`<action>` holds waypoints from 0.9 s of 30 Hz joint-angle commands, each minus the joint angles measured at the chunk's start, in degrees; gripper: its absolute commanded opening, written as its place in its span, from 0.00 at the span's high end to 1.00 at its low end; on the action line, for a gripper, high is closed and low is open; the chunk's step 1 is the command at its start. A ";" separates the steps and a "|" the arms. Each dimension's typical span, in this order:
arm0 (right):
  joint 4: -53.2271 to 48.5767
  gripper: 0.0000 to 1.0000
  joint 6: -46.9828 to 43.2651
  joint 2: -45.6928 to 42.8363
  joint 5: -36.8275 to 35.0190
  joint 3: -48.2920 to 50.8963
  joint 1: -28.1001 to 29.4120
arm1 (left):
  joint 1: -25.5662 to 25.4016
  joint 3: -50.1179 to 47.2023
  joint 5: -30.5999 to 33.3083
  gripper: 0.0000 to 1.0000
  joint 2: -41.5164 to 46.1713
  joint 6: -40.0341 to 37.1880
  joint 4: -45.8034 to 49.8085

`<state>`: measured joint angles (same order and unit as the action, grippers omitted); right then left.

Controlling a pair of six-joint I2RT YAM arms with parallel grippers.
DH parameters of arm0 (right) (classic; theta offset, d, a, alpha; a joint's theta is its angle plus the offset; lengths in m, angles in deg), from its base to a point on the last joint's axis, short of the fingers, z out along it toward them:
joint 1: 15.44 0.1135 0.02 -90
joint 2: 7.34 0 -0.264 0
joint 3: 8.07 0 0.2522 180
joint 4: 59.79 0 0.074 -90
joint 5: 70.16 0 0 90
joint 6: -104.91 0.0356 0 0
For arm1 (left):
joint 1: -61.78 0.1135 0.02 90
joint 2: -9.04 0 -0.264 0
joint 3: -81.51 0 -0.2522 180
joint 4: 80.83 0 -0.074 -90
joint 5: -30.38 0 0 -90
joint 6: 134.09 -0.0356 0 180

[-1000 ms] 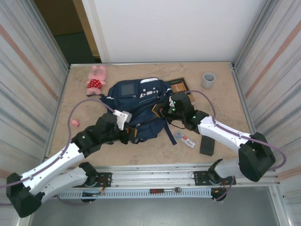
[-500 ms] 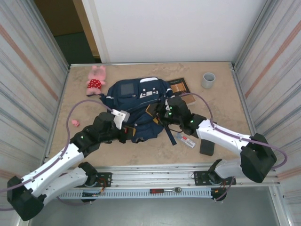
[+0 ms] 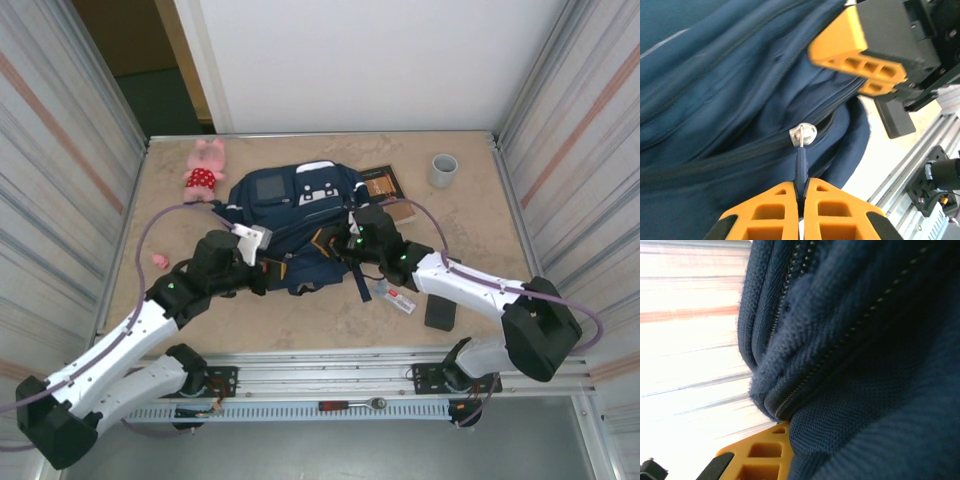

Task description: Pack books, pencil case, and school supplies into a backpack

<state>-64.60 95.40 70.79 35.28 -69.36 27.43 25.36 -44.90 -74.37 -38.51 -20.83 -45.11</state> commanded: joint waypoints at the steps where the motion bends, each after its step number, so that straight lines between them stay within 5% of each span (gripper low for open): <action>1: -5.74 1.00 -5.86 -3.40 6.08 -3.23 -4.68 | 3.50 -0.66 3.06 1.00 3.96 -1.27 4.24; 9: -12.18 0.96 -9.39 -7.57 11.01 -3.64 -12.86 | 7.69 -1.76 -0.30 1.00 7.56 -4.13 5.60; 14: -11.18 0.52 -7.51 -6.93 6.46 -4.42 -8.42 | 7.72 -1.74 -7.57 1.00 5.99 -2.98 -2.32; 18: -7.71 0.41 -3.12 -6.27 -1.80 -3.40 -2.47 | 7.43 -0.08 -10.29 1.00 3.84 -2.00 -6.07; 25: -2.43 0.40 0.63 -1.14 -7.95 -4.15 4.39 | 6.45 1.25 -11.91 1.00 2.35 -2.03 -9.04; 27: -2.62 0.49 0.46 0.24 -7.57 -5.02 4.74 | 6.53 1.23 -11.38 1.00 2.43 -2.25 -8.42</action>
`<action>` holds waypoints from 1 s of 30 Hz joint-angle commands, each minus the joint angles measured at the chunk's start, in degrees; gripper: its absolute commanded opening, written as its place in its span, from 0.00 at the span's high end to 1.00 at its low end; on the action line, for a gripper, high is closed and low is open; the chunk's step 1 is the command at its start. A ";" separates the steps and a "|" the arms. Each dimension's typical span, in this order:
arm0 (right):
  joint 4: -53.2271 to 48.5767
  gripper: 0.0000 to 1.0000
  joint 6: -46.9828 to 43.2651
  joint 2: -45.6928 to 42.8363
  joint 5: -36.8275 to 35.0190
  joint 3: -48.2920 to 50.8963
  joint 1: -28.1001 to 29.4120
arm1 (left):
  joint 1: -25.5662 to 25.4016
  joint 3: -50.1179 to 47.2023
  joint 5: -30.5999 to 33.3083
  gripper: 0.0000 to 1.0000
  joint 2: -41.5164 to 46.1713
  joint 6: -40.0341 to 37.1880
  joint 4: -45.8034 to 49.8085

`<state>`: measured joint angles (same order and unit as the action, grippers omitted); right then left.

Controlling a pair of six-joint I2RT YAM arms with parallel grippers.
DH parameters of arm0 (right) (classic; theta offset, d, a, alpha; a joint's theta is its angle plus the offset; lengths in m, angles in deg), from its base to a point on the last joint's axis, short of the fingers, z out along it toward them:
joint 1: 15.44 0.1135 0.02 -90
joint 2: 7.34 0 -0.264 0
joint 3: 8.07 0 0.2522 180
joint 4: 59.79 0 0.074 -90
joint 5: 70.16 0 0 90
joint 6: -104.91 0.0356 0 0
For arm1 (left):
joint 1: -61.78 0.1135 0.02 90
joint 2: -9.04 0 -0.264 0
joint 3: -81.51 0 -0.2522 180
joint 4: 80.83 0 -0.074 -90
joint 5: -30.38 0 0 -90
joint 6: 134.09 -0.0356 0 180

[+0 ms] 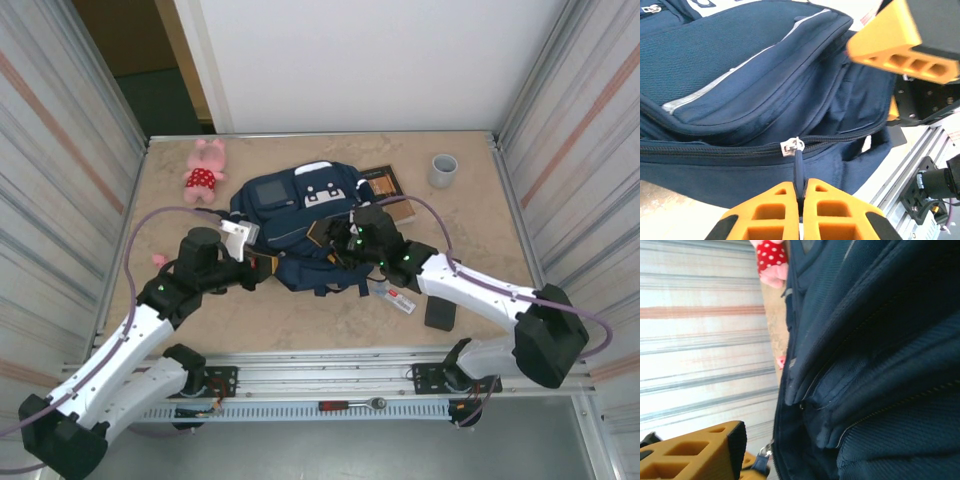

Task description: Pack books, pencil case, and school supplies into a backpack

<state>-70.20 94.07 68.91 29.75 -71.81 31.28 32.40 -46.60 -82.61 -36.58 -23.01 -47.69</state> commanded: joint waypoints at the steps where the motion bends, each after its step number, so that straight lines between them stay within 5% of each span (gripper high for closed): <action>1: 2.97 0.58 1.62 2.58 -1.63 -2.76 0.83 | -0.52 2.76 -2.37 1.00 0.65 -0.16 -5.22; 4: 2.10 0.82 0.65 2.63 -0.53 -3.16 0.32 | -0.50 2.61 1.62 1.00 1.18 -1.18 -1.28; 8: 0.73 1.00 -2.73 0.74 4.04 -4.08 -2.68 | 0.32 1.40 7.51 1.00 2.10 -3.04 4.81; 18: -6.77 1.00 -10.43 -1.56 21.19 -13.39 -10.65 | 12.26 -5.06 10.15 1.00 2.06 -3.64 1.70; 30: -7.11 1.00 -10.23 -0.38 27.05 -19.85 -11.88 | 26.53 -5.61 9.09 1.00 -12.69 -6.78 -11.98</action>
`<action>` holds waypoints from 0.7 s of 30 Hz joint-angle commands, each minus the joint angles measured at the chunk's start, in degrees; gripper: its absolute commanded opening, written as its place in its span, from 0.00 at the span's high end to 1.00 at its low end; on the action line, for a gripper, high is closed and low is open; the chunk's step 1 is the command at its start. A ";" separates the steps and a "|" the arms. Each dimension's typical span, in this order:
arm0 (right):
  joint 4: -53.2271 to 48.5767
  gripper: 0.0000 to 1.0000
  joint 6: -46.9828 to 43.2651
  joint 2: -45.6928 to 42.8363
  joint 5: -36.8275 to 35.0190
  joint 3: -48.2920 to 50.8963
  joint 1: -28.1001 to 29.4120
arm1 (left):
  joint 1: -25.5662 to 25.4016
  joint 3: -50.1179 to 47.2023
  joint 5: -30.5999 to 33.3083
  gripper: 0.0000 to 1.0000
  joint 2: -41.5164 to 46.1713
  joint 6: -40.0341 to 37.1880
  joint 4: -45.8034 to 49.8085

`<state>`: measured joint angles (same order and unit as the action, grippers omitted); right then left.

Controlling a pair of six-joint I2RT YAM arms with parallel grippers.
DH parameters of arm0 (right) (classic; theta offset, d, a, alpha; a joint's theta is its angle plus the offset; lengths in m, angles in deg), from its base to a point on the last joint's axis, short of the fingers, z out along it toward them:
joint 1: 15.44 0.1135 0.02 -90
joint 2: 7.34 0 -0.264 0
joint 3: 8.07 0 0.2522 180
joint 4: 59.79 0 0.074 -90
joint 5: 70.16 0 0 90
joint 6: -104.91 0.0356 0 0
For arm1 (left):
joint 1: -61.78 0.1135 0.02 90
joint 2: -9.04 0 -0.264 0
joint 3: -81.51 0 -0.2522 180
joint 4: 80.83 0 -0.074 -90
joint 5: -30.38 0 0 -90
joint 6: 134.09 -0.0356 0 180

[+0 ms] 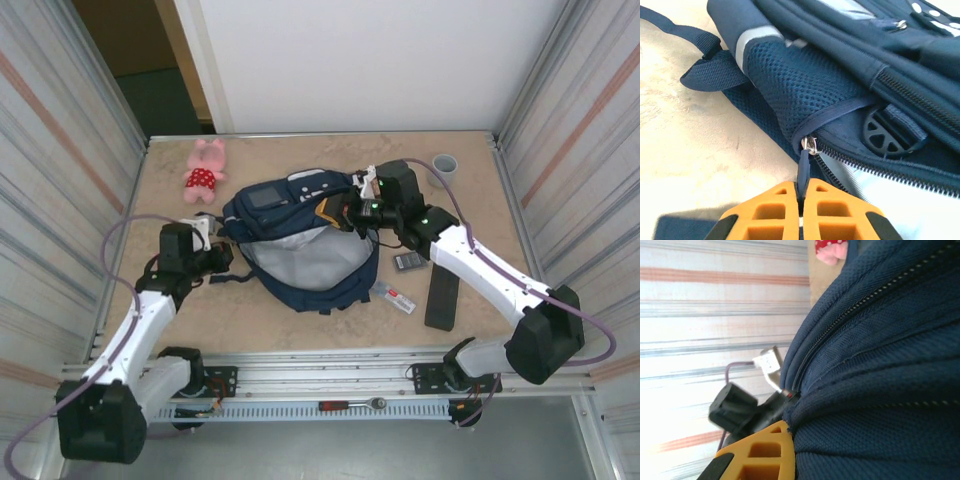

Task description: Pack books, pencil case, and school supplies into a backpack

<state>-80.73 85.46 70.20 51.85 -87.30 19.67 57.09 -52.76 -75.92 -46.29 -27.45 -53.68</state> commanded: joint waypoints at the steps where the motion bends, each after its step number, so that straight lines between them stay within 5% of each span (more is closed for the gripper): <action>1: 3.43 1.00 -1.42 -1.61 4.79 -4.61 -0.22 | 2.24 1.06 2.33 1.00 -4.45 -2.63 -6.72; 6: 4.32 1.00 -0.68 -1.44 1.09 -4.44 1.07 | 3.02 4.18 1.04 0.97 -10.36 -1.84 -9.25; 13: 10.72 1.00 2.43 -0.04 -12.13 0.51 5.21 | 2.99 6.45 -3.52 0.52 -6.04 3.95 -5.11; 21: 16.96 1.00 6.48 3.22 -25.27 5.14 11.01 | 3.02 4.33 -5.14 0.44 4.82 11.80 1.70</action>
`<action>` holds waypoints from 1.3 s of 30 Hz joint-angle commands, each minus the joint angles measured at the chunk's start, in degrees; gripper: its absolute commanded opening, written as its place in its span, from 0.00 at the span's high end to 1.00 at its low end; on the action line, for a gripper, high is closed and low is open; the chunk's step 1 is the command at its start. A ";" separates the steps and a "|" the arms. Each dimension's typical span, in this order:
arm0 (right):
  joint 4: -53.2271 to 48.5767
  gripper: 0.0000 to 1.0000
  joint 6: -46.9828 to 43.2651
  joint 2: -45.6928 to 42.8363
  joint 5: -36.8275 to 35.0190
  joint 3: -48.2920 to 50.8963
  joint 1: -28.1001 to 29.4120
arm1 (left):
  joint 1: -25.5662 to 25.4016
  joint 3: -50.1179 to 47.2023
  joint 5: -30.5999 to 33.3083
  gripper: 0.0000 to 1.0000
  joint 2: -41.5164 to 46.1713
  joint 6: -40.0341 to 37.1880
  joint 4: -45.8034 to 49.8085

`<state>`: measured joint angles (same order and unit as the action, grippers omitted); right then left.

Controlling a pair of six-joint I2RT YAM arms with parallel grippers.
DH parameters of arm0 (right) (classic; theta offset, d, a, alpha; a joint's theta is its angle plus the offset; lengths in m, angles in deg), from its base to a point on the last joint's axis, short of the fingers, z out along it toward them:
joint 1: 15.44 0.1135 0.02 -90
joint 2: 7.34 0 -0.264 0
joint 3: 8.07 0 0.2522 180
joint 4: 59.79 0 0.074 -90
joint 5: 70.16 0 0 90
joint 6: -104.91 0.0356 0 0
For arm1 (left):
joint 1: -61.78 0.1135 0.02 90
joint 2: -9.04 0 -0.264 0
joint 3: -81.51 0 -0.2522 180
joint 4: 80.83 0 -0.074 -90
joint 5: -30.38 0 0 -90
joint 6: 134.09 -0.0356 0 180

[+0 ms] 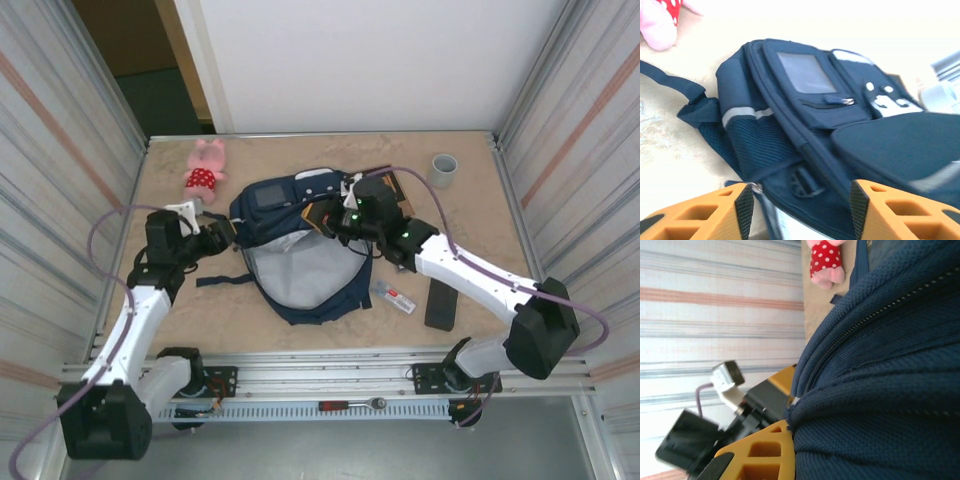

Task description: Pack books, pencil case, and school supplies into a backpack

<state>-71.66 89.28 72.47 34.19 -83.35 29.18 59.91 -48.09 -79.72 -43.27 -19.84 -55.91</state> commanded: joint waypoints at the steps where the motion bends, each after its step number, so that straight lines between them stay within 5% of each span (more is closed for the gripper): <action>1: 9.06 1.00 3.57 1.48 -9.19 2.14 2.48 | 0.09 -0.34 -2.04 0.44 2.16 4.89 4.45; 6: 9.56 1.00 5.92 4.20 -13.27 4.14 5.36 | -1.00 -0.57 -3.63 0.44 2.41 8.21 5.11; 17: -3.84 0.65 5.04 5.82 -5.74 3.43 6.32 | -15.67 -1.39 4.52 0.44 -2.79 11.44 2.56; 29: -23.82 0.27 -4.46 3.95 3.96 -0.04 4.65 | -16.54 -3.99 7.96 0.49 -9.10 11.57 1.16; 39: -53.42 0.23 -22.38 0.81 7.05 -15.37 0.87 | -17.00 2.03 6.96 0.48 -7.77 9.67 5.36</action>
<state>-111.31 75.51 76.63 40.55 -92.46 31.43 43.63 -50.58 -72.57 -52.76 -8.68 -52.54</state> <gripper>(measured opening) 0.769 0.521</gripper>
